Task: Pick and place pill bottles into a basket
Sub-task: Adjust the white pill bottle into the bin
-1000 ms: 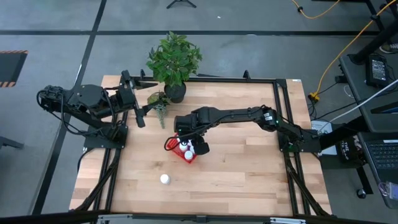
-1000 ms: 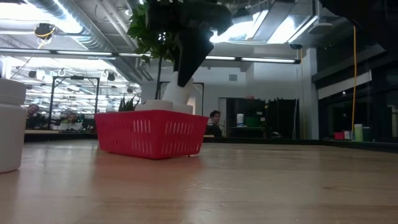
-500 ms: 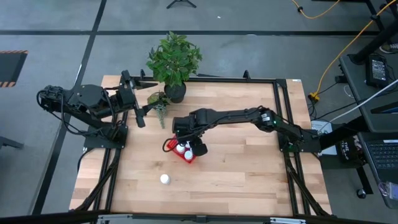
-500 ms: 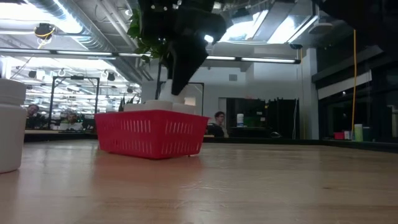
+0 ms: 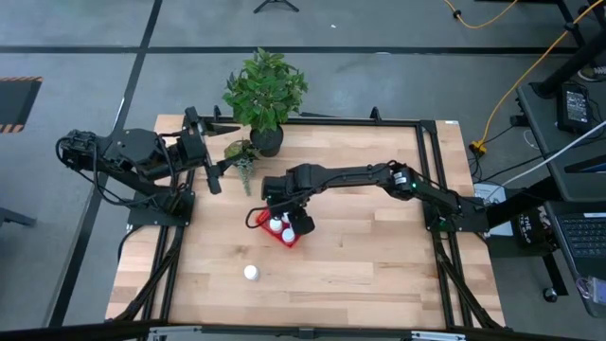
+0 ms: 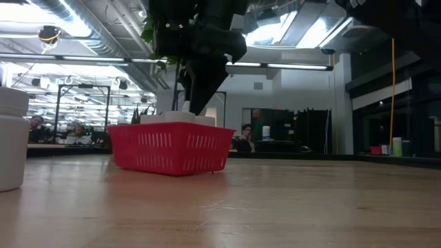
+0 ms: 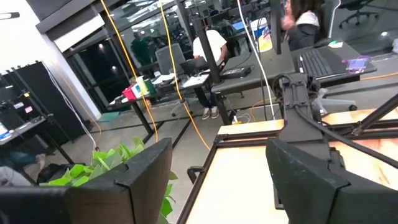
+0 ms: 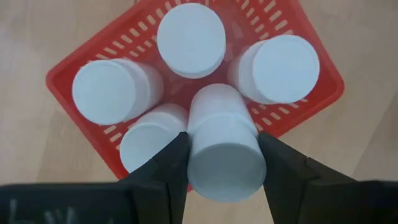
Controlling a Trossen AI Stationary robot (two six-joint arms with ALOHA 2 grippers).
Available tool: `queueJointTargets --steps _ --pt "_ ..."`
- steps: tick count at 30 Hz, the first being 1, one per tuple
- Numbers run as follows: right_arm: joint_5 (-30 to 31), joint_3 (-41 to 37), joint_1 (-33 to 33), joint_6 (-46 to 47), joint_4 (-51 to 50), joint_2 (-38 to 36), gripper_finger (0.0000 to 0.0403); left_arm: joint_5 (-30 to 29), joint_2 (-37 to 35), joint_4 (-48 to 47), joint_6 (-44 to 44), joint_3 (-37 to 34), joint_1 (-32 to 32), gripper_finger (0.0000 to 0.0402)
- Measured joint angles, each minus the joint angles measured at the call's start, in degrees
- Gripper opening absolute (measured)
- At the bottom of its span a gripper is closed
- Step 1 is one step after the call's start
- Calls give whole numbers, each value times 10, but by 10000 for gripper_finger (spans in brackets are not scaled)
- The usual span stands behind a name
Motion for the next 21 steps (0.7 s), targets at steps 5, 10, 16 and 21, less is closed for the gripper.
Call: queueJointTargets --steps 5,10,16,21 --pt "-24 0 -7 1 5 0 160 1 0 0 0 0 0 255" --pt "-26 0 -6 0 19 0 160 0 0 0 1 0 0 255" --pt "-26 0 -6 0 21 0 160 0 0 0 2 0 0 255" --pt "-27 0 -6 0 22 0 160 0 0 0 5 0 0 255"
